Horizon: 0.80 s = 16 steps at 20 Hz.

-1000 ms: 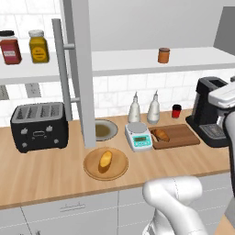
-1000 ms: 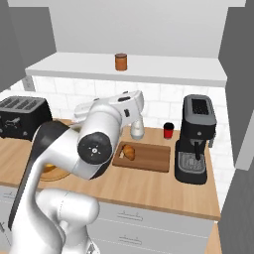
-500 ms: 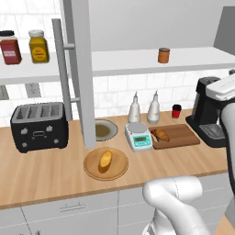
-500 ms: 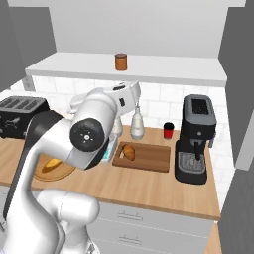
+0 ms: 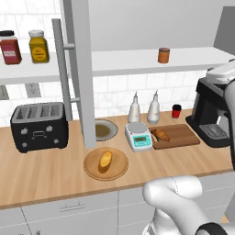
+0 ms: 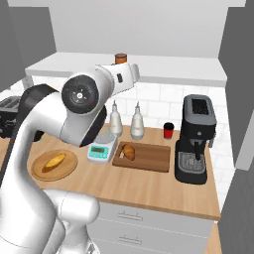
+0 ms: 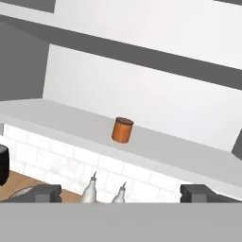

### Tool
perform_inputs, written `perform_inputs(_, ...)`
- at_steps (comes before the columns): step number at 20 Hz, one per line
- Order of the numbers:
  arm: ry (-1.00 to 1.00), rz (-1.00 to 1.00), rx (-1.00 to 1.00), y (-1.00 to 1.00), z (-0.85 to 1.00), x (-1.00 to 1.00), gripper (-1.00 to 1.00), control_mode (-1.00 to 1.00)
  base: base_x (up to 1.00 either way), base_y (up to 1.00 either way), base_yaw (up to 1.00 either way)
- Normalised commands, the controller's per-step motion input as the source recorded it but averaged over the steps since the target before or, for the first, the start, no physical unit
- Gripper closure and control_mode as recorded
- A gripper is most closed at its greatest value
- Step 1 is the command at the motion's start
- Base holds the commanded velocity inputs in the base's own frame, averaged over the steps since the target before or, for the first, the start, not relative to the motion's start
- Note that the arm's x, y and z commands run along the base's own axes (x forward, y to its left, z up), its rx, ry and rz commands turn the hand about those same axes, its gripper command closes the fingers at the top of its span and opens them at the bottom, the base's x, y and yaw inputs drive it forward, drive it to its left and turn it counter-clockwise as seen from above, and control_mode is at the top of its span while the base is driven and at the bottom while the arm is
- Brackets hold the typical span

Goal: From the different types of pastries on the counter, select a croissant and place it on the cutting board. Then retrieve a jar of jam from the cabinet and place it alongside the croissant on the cutting board.

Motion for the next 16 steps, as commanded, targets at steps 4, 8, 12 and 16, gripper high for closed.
perform_inputs(4,0.16,0.00,0.00,0.00,0.39,0.00,-1.00,-1.00,0.00,0.00,0.00)
perform_inputs(8,0.08,0.00,0.00,0.01,0.16,0.00,-1.00,-1.00,0.00,0.00,0.00)
perform_inputs(12,0.03,0.00,0.00,0.17,-0.07,0.01,-1.00,-1.00,0.00,0.00,0.00)
perform_inputs(16,0.09,0.00,0.00,0.52,-0.73,0.20,-1.00,-1.00,0.00,0.00,0.00)
